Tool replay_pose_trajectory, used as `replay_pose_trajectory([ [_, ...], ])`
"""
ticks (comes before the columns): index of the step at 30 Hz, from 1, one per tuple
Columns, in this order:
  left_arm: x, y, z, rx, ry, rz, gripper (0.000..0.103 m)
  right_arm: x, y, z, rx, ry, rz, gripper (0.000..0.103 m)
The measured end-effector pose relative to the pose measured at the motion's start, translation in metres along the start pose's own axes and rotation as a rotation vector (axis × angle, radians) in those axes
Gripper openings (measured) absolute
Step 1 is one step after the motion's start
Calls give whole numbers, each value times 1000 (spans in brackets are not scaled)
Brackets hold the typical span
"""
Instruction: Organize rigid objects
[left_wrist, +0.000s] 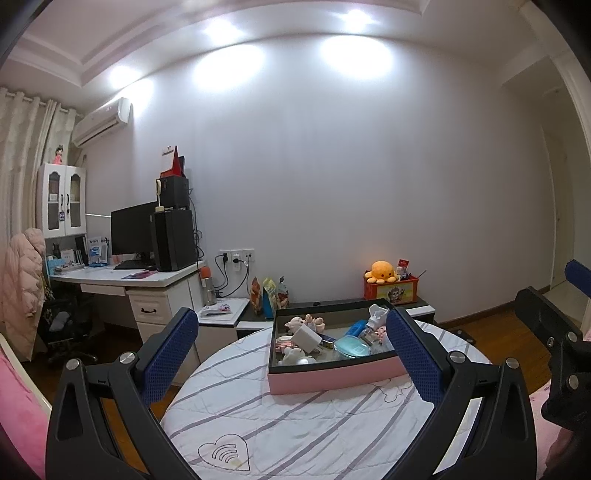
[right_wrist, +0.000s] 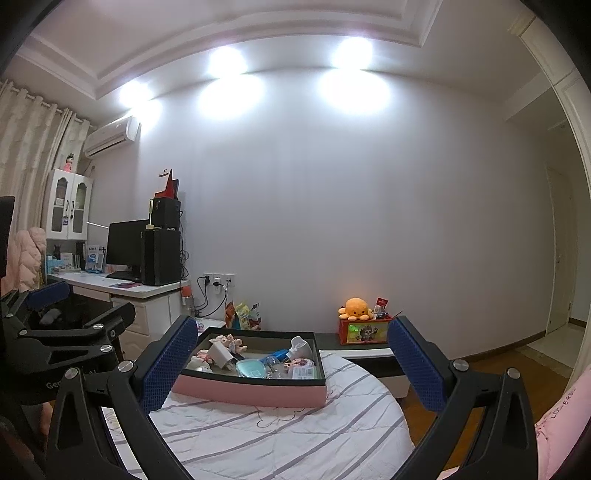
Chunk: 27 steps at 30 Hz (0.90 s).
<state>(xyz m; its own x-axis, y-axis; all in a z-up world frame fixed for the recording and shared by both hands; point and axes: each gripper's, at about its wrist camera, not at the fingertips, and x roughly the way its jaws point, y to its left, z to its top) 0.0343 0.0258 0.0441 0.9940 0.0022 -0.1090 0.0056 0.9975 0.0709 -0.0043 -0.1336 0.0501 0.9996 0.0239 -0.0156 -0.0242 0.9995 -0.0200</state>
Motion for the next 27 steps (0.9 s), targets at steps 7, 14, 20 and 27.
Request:
replay_pose_trajectory([
  [7,2,3,0,-5,7,6,103,4,3,-2,-5,13,6,103],
  [14,4,3,0,-2,6,12,103,3,3,-1,-14,8,5,103],
  [20,4,3,0,1,7,12,103,4,3,-1,-16,6,4,103],
  [27,5,4,0,1,9,18,103,6,2,-2,-17,19,6,103],
])
